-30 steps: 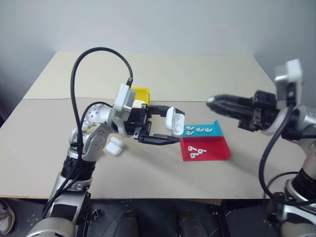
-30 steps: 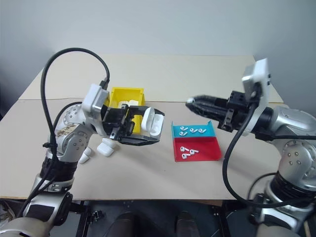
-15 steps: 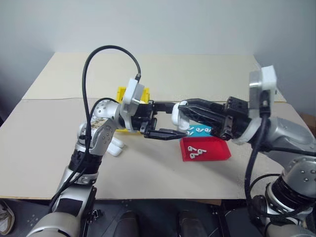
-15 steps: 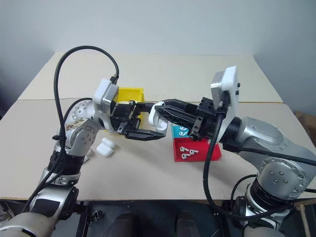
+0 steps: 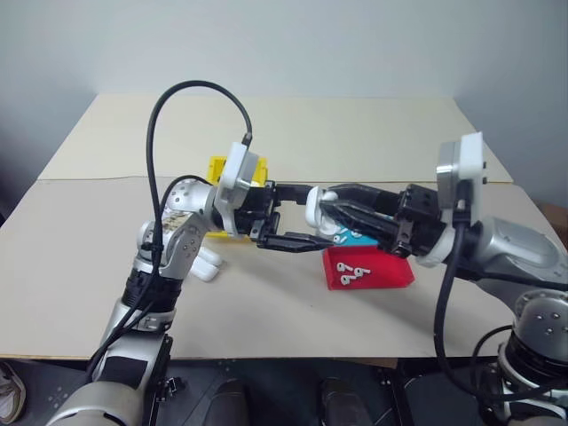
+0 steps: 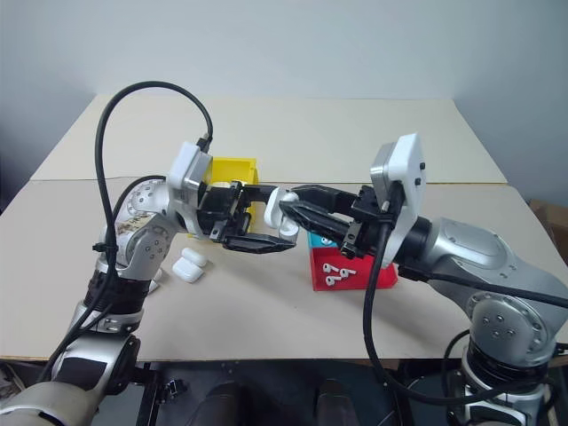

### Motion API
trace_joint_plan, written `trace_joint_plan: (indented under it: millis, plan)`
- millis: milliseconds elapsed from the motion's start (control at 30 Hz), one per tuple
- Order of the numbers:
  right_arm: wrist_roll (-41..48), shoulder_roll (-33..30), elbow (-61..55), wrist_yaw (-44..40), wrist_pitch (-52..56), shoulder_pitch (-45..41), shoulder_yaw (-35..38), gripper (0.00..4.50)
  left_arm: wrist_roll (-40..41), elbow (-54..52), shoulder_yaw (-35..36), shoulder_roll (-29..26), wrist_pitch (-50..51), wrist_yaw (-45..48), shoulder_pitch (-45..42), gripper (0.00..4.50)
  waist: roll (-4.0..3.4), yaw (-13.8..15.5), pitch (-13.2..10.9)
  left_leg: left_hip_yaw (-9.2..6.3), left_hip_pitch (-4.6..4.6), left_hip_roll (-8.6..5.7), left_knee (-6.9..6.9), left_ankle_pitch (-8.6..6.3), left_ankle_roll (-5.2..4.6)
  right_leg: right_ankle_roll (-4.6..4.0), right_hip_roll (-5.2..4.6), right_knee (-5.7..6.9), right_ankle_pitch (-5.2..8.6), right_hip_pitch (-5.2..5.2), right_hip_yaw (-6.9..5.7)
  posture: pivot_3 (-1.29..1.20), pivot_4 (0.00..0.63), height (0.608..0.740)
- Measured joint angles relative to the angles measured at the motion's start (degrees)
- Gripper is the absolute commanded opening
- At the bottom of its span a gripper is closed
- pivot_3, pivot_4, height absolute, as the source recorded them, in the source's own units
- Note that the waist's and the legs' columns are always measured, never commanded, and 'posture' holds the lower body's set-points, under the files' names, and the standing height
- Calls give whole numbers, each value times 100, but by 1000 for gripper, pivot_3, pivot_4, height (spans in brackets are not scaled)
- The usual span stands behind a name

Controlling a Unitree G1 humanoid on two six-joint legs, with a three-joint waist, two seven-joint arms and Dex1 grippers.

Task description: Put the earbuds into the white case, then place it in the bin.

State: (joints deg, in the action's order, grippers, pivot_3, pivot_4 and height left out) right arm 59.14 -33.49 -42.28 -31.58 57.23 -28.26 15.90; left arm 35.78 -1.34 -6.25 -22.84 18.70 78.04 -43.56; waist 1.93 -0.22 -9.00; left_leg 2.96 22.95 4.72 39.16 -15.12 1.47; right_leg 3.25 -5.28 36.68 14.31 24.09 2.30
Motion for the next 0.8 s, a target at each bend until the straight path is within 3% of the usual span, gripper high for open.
trace_joint_plan:
  millis: [167,433,567,600,700,800]
  plan:
    - [21,-141,35,88,-184,1,-76,4350,1,1,18,24,-92,21,-1,2880,0,-30,0,0,0,0,0,0,0,0,1,0,0,0,1,0,150,740]
    - [764,-559,258,173,-314,-150,225,4350,-5,9,66,2,-145,16,-39,2880,1,-36,0,0,0,1,0,0,-1,0,0,-3,0,-1,0,0,150,740]
    - [472,-1480,1145,-485,-457,-818,228,4350,-41,11,88,-224,-142,48,-31,2880,-1,-52,-1,5,-4,0,-3,0,-1,0,0,-4,0,0,5,0,150,740]
    - [117,-1831,1509,-865,-604,-1080,0,4350,-42,2,116,-287,-137,58,-16,2880,-3,-58,-2,6,-6,0,-4,0,-1,0,0,-3,0,1,6,0,150,740]
    - [-1423,-2733,2771,-2231,-1386,-1919,-1313,3795,-35,-34,225,-442,-132,71,102,2880,-10,-90,-3,14,-12,2,-16,-1,-3,0,2,-12,1,2,11,0,150,740]
    - [-3180,-2787,4140,-3513,-2513,-2703,-2874,2798,-25,-104,316,-502,-128,40,276,2880,-11,-121,-3,16,-3,3,-15,-1,-3,0,2,-15,1,11,11,0,150,740]
